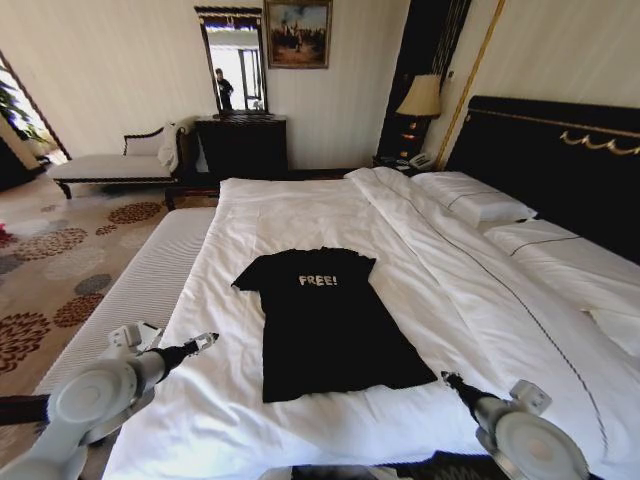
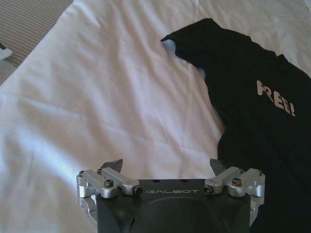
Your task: Fold the clothes on the bed.
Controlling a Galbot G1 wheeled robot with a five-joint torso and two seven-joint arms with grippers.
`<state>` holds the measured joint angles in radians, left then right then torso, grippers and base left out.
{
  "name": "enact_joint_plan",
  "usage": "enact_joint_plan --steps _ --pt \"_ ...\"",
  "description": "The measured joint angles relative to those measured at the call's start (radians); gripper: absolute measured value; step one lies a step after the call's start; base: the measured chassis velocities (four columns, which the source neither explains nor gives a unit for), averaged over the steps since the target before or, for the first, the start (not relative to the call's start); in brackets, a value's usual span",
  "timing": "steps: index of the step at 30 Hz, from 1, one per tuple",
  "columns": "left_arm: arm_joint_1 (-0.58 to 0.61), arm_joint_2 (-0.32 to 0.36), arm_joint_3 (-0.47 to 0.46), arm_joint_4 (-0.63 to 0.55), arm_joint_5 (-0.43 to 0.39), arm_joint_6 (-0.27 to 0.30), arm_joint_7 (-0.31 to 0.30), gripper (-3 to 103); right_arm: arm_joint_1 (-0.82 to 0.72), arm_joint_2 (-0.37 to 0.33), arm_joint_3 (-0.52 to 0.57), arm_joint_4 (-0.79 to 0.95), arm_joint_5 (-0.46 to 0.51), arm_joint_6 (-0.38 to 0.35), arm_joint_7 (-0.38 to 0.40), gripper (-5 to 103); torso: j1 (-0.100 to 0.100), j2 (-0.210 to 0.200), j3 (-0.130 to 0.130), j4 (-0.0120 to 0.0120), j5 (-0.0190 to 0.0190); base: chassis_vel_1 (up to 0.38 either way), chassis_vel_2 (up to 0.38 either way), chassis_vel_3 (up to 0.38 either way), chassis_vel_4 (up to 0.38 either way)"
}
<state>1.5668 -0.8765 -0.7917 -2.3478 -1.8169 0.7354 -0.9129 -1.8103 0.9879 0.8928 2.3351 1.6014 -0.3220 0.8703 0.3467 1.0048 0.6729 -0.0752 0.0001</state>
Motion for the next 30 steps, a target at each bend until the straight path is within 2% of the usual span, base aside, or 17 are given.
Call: enact_joint_plan --steps 3,7,8,9,12,15,18,19,21,23,24,25,26,30 --pt "0.017 -0.005 0.02 -0.012 -0.017 0.0 -0.008 100 0.016 -0.02 0.033 0.007 0.022 0.0 0.0 41 0.0 0.0 0.0 -0.0002 -0.0001 0.0 0.0 0.0 0.0" --pt "0.047 -0.029 0.093 -0.012 0.005 0.0 -0.017 100 0.075 -0.05 0.083 0.002 0.092 0.0 0.009 62 0.0 0.0 0.0 0.0001 0.0001 0.0 0.0 0.0 0.0" --pt "0.047 -0.029 0.093 -0.012 0.005 0.0 -0.017 100 0.075 -0.05 0.083 0.002 0.092 0.0 0.009 62 0.0 0.0 0.0 0.0001 0.0001 0.0 0.0 0.0 0.0" --pt "0.049 -0.039 0.118 -0.011 0.01 0.0 -0.017 100 0.093 -0.057 0.092 -0.004 0.105 0.0 0.012 68 0.0 0.0 0.0 0.0002 0.0 0.0 0.0 0.0 0.0" --pt "0.051 -0.055 0.164 -0.01 0.024 0.0 -0.012 100 0.112 -0.068 0.101 -0.014 0.12 0.0 0.014 73 0.0 0.0 0.0 0.0 0.0001 0.0 0.0 0.0 0.0" --pt "0.055 -0.067 0.225 0.003 0.096 0.0 0.028 100 0.127 -0.077 0.103 -0.027 0.128 -0.003 0.014 90 0.0 0.0 0.0 0.0 0.0002 0.0 0.0 0.0 0.0" --pt "0.053 -0.079 0.251 0.012 0.143 0.0 0.061 103 0.135 -0.078 0.099 -0.033 0.128 -0.004 0.014 95 0.0 0.0 0.0 -0.0002 0.0002 0.0 0.0 0.0 0.0" --pt "0.048 -0.1 0.277 0.017 0.186 0.0 0.097 100 0.141 -0.077 0.093 -0.035 0.127 -0.004 0.014 100 0.0 0.0 0.0 0.0 0.0 0.0 0.0 0.0 0.0" --pt "0.047 -0.105 0.282 0.018 0.198 0.0 0.108 98 0.142 -0.076 0.092 -0.035 0.127 -0.005 0.014 100 0.0 0.0 0.0 0.0 0.0001 0.0 0.0 0.0 0.0" --pt "0.042 -0.135 0.314 0.025 0.275 0.0 0.177 97 0.141 -0.073 0.085 -0.035 0.125 -0.008 0.015 100 0.0 0.0 0.0 -0.0001 0.0001 0.0 0.0 0.0 0.0" --pt "0.041 -0.138 0.317 0.026 0.28 0.0 0.183 97 0.141 -0.073 0.085 -0.035 0.125 -0.008 0.015 100 0.0 0.0 0.0 -0.0001 0.0001 0.0 0.0 0.0 0.0" --pt "0.04 -0.151 0.329 0.03 0.316 0.0 0.216 95 0.14 -0.072 0.082 -0.035 0.122 -0.01 0.015 100 0.0 0.0 0.0 -0.0002 0.0002 0.0 0.0 0.0 0.0" --pt "0.04 -0.151 0.329 0.03 0.316 0.0 0.216 95 0.14 -0.072 0.082 -0.035 0.122 -0.01 0.015 100 0.0 0.0 0.0 -0.0002 0.0002 0.0 0.0 0.0 0.0" --pt "0.031 -0.169 0.339 0.048 0.38 0.0 0.28 92 0.141 -0.07 0.076 -0.036 0.117 -0.011 0.015 100 0.0 0.0 0.0 -0.0001 -0.0001 0.0 0.0 0.0 0.0"
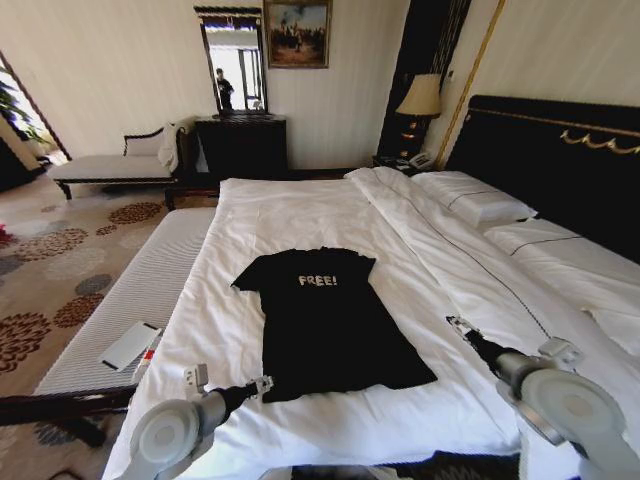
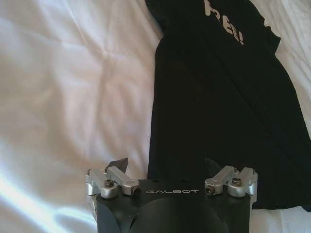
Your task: Fold the clothes on the bed.
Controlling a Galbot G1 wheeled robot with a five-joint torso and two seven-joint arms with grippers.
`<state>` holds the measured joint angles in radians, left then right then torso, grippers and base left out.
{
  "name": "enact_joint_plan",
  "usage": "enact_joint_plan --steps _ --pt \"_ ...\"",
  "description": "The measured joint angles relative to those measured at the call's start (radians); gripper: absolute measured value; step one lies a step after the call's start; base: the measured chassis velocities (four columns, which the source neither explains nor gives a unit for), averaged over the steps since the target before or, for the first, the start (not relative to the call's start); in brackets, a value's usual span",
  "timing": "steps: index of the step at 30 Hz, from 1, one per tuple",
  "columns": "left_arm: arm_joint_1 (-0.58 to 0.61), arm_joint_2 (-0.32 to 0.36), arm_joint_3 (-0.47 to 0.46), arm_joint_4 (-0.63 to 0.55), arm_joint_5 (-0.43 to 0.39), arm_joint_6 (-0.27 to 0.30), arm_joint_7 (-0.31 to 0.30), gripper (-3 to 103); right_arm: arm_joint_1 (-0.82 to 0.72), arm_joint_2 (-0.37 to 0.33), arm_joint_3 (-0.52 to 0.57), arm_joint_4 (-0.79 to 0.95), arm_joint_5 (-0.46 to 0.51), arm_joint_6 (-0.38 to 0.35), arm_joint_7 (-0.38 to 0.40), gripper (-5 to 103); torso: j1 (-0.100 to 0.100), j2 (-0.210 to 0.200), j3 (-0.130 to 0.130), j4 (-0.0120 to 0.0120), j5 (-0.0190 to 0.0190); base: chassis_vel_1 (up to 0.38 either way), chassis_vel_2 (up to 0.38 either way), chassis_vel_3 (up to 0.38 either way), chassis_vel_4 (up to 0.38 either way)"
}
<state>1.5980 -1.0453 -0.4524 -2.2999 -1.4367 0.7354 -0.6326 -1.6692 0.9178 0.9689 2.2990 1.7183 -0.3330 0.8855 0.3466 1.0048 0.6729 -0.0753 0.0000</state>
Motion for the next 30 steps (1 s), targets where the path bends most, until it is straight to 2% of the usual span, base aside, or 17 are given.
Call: enact_joint_plan --steps 5,9,11,15,17,20,21,24,26,28,30 --pt "-0.002 -0.007 0.013 0.012 0.022 0.0 0.008 84 -0.001 0.005 -0.003 0.001 -0.005 -0.001 0.001 100 0.0 0.0 0.0 0.0 0.0 0.0 0.0 0.0 0.0" --pt "0.004 0.0 0.02 0.018 0.05 0.0 0.02 64 -0.011 0.009 0.004 0.003 -0.007 -0.003 0.001 100 0.0 0.0 0.0 0.0 0.0 0.0 0.0 0.0 0.0" --pt "0.006 0.004 0.018 0.016 0.052 0.0 0.022 64 -0.013 0.01 0.006 0.003 -0.007 -0.003 0.001 100 0.0 0.0 0.0 0.0 -0.0001 0.0 0.0 0.0 0.0" --pt "0.026 0.042 -0.017 0.002 0.053 0.0 0.016 42 -0.015 0.013 0.01 0.007 -0.008 -0.004 0.001 100 0.0 0.0 0.0 0.0 -0.0001 0.0 0.0 0.0 0.0" --pt "0.029 0.046 -0.022 -0.001 0.052 0.0 0.013 42 -0.015 0.013 0.01 0.007 -0.008 -0.005 0.001 100 0.0 0.0 0.0 -0.0001 0.0 0.0 0.0 0.0 0.0" --pt "0.06 0.081 -0.062 -0.028 0.021 0.0 -0.011 26 -0.011 0.015 0.008 0.008 -0.009 -0.006 0.001 100 0.0 0.0 0.0 0.0001 0.0 0.0 0.0 0.0 0.0" --pt "0.06 0.081 -0.062 -0.028 0.021 0.0 -0.011 26 -0.011 0.015 0.008 0.008 -0.009 -0.006 0.001 100 0.0 0.0 0.0 0.0001 0.0 0.0 0.0 0.0 0.0" --pt "0.069 0.083 -0.07 -0.037 0.001 0.0 -0.02 10 -0.005 0.016 0.004 0.008 -0.011 -0.006 0.001 100 0.0 0.0 0.0 0.0 0.0 0.0 0.0 0.0 0.0" --pt "0.069 0.078 -0.066 -0.035 0.0 0.0 -0.021 10 -0.003 0.016 0.004 0.008 -0.011 -0.006 0.001 100 0.0 0.0 0.0 0.0 0.0001 0.0 0.0 0.0 0.0" --pt "0.067 0.059 -0.049 -0.024 0.005 0.0 -0.023 2 -0.004 0.015 0.005 0.009 -0.011 -0.007 0.001 100 0.0 0.0 0.0 0.0001 0.0 0.0 0.0 0.0 0.0" --pt "0.066 0.052 -0.043 -0.02 0.009 0.0 -0.023 0 -0.006 0.014 0.007 0.009 -0.011 -0.007 0.001 100 0.0 0.0 0.0 0.0001 0.0 0.0 0.0 0.0 0.0"
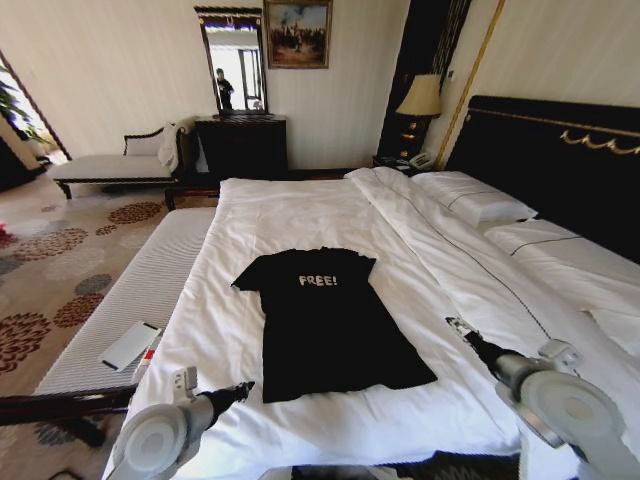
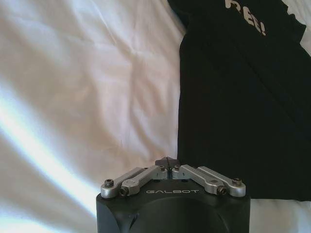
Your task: Fold the clothes on the bed.
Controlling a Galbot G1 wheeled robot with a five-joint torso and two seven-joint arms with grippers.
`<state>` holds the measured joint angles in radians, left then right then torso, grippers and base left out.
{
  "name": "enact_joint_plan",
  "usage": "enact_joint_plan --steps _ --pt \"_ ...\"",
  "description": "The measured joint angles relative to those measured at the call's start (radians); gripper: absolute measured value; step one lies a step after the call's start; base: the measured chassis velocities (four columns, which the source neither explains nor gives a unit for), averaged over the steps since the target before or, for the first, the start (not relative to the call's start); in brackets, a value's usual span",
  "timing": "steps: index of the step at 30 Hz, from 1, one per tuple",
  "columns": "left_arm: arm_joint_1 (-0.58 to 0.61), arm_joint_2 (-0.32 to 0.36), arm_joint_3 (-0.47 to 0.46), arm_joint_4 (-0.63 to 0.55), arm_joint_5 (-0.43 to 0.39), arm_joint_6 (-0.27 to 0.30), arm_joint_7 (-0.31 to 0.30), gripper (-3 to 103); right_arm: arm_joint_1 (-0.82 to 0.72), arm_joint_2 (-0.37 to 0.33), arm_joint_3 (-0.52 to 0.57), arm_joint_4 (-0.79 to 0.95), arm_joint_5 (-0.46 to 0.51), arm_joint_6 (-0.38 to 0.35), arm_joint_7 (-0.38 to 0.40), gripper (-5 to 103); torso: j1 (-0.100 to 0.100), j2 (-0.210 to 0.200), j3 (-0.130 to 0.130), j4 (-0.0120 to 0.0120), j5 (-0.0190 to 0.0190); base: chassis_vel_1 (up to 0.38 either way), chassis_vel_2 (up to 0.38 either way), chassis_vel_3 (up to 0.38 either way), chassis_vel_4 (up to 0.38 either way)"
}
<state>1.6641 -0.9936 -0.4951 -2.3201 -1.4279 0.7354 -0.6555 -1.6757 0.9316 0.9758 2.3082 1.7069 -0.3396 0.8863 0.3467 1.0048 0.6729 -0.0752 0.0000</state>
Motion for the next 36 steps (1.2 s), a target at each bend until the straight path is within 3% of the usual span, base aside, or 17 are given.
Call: enact_joint_plan --steps 11,14,20,24,26,27,30,32,36 --pt "0.022 -0.022 -0.013 -0.018 0.029 0.0 -0.008 -3 -0.024 -0.01 0.024 0.011 0.003 -0.001 -0.002 100 0.0 0.0 0.0 -0.0001 0.0 0.0 0.0 0.0 0.0" --pt "0.037 -0.012 -0.046 -0.033 0.005 0.0 -0.031 13 -0.024 -0.004 0.02 0.015 0.002 -0.002 -0.002 100 0.0 0.0 0.0 -0.0001 0.0002 0.0 0.0 0.0 0.0" --pt "0.042 -0.017 -0.04 -0.02 0.01 0.0 -0.041 29 -0.03 0.001 0.018 0.02 0.001 -0.003 -0.002 100 0.0 0.0 0.0 -0.0001 0.0 0.0 0.0 0.0 0.0" --pt "0.034 -0.031 -0.009 -0.004 0.035 0.0 -0.04 51 -0.042 0.001 0.028 0.028 0.001 -0.003 -0.002 100 0.0 0.0 0.0 -0.0001 0.0 0.0 0.0 0.0 0.0" --pt "0.031 -0.034 -0.002 -0.001 0.041 0.0 -0.039 51 -0.047 0.001 0.032 0.031 0.001 -0.003 -0.002 100 0.0 0.0 0.0 -0.0001 0.0 0.0 0.0 0.0 0.0" --pt "0.03 -0.035 0.001 0.0 0.044 0.0 -0.038 56 -0.048 0.001 0.033 0.031 0.001 -0.003 -0.002 100 0.0 0.0 0.0 -0.0001 0.0001 0.0 0.0 0.0 0.0" --pt "0.014 -0.05 0.027 0.015 0.083 0.0 -0.006 72 -0.058 0.003 0.038 0.04 -0.003 -0.003 -0.002 100 0.0 0.0 0.0 -0.0001 0.0001 0.0 0.0 0.0 0.0" --pt "0.011 -0.054 0.031 0.017 0.09 0.0 0.003 72 -0.059 0.004 0.038 0.042 -0.004 -0.003 -0.002 100 0.0 0.0 0.0 -0.0001 0.0001 0.0 0.0 0.0 0.0" --pt "-0.001 -0.069 0.047 0.025 0.116 0.0 0.032 89 -0.065 0.007 0.04 0.048 -0.009 -0.003 -0.002 100 0.0 0.0 0.0 -0.0001 0.0001 0.0 0.0 0.0 0.0"
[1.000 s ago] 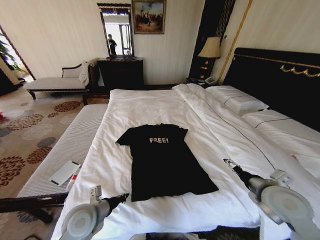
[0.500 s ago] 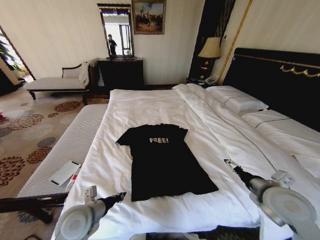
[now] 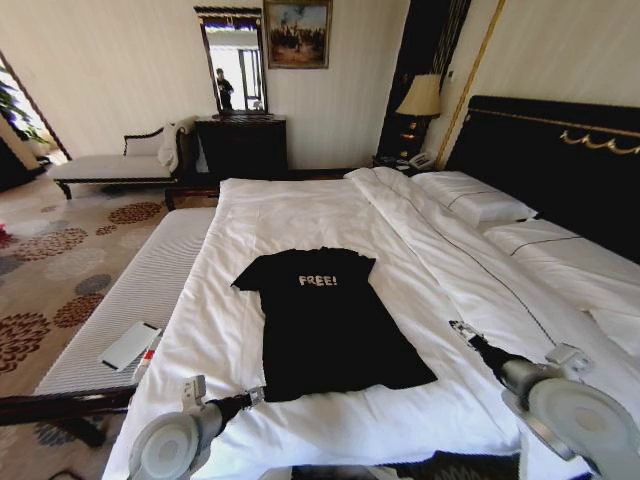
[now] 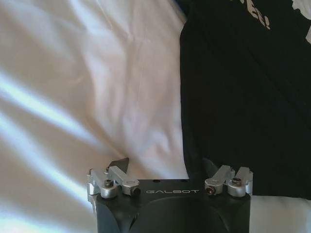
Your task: Fold the clothes on the bed.
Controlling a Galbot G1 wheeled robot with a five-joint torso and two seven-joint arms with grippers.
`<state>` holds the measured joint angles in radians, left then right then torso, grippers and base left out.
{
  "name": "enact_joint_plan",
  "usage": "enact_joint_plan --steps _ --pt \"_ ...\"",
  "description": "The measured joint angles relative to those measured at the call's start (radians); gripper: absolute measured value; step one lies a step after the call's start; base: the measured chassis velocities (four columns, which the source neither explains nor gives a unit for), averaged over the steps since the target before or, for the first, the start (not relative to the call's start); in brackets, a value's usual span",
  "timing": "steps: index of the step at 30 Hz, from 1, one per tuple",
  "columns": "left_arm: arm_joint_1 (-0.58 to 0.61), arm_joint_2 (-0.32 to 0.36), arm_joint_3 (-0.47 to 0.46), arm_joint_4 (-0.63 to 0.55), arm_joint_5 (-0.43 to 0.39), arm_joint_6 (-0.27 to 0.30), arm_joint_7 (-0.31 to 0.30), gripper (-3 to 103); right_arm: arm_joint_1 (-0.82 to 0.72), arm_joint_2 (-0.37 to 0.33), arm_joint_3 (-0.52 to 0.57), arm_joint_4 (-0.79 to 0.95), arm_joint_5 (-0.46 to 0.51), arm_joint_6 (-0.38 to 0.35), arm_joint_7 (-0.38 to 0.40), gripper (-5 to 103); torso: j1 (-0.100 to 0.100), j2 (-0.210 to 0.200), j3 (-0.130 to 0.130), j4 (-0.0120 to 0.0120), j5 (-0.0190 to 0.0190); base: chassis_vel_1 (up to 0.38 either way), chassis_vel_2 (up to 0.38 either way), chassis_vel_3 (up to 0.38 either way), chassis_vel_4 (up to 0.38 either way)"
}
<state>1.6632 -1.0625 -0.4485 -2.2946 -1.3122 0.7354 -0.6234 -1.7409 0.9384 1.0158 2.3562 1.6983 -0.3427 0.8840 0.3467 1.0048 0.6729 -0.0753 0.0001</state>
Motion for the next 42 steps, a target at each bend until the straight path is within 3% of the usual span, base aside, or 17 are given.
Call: enact_joint_plan --steps 2,3,8,14,16,18,22,24,26,29,42 --pt "-0.005 -0.008 0.012 0.006 0.021 0.0 0.019 94 -0.004 0.002 0.002 0.002 -0.003 0.0 0.0 100 0.0 0.0 0.0 0.0 0.0 0.0 0.0 0.0 0.0" --pt "-0.007 -0.013 0.022 0.012 0.044 0.0 0.036 86 -0.006 0.003 0.003 0.002 -0.006 0.0 0.0 100 0.0 0.0 0.0 0.0 0.0 0.0 0.0 0.0 0.0" --pt "-0.005 -0.013 0.028 0.015 0.071 0.0 0.059 76 -0.007 0.004 0.003 0.004 -0.009 0.0 0.0 100 0.0 0.0 0.0 0.0 0.0 0.0 0.0 0.0 0.0" --pt "0.0 -0.006 0.022 0.012 0.099 -0.008 0.098 47 -0.007 0.014 -0.003 0.004 -0.023 0.0 0.0 100 0.0 0.0 0.0 0.0 -0.0001 0.0 0.0 0.0 0.0" --pt "0.001 -0.005 0.021 0.011 0.1 -0.008 0.099 47 -0.008 0.014 -0.004 0.004 -0.025 0.0 0.0 100 0.0 0.0 0.0 0.0 -0.0001 0.0 0.0 0.0 0.0" --pt "0.009 -0.003 0.021 0.001 0.1 -0.008 0.099 32 -0.009 0.013 -0.004 0.004 -0.028 0.0 0.0 100 0.0 0.0 0.0 0.0 -0.0001 0.0 0.0 0.0 0.0" --pt "0.017 0.0 0.018 -0.005 0.1 -0.007 0.096 26 -0.005 0.01 -0.004 -0.001 -0.029 0.0 -0.001 100 0.0 0.0 0.0 0.0 -0.0001 0.0 0.0 0.0 0.0" --pt "0.024 0.004 0.011 -0.007 0.099 -0.007 0.091 10 0.005 0.008 -0.011 -0.007 -0.03 0.0 -0.001 100 0.0 0.0 0.0 0.0 -0.0001 0.0 0.0 0.0 0.0" --pt "0.027 0.005 0.008 -0.009 0.098 -0.007 0.088 10 0.009 0.008 -0.016 -0.009 -0.033 0.0 -0.001 100 0.0 0.0 0.0 0.0 -0.0002 0.0 0.0 0.0 0.0" --pt "0.042 0.015 -0.005 -0.023 0.085 -0.004 0.068 0 0.022 0.008 -0.03 -0.02 -0.04 -0.001 -0.002 100 0.0 0.0 0.0 0.0 -0.0001 0.0 0.0 0.0 0.0" --pt "0.065 0.011 -0.037 -0.027 0.082 0.001 0.062 0 0.048 -0.039 -0.021 -0.059 -0.008 -0.001 -0.006 100 0.0 0.0 0.0 -0.0001 -0.0001 0.0 0.0 0.0 0.0"
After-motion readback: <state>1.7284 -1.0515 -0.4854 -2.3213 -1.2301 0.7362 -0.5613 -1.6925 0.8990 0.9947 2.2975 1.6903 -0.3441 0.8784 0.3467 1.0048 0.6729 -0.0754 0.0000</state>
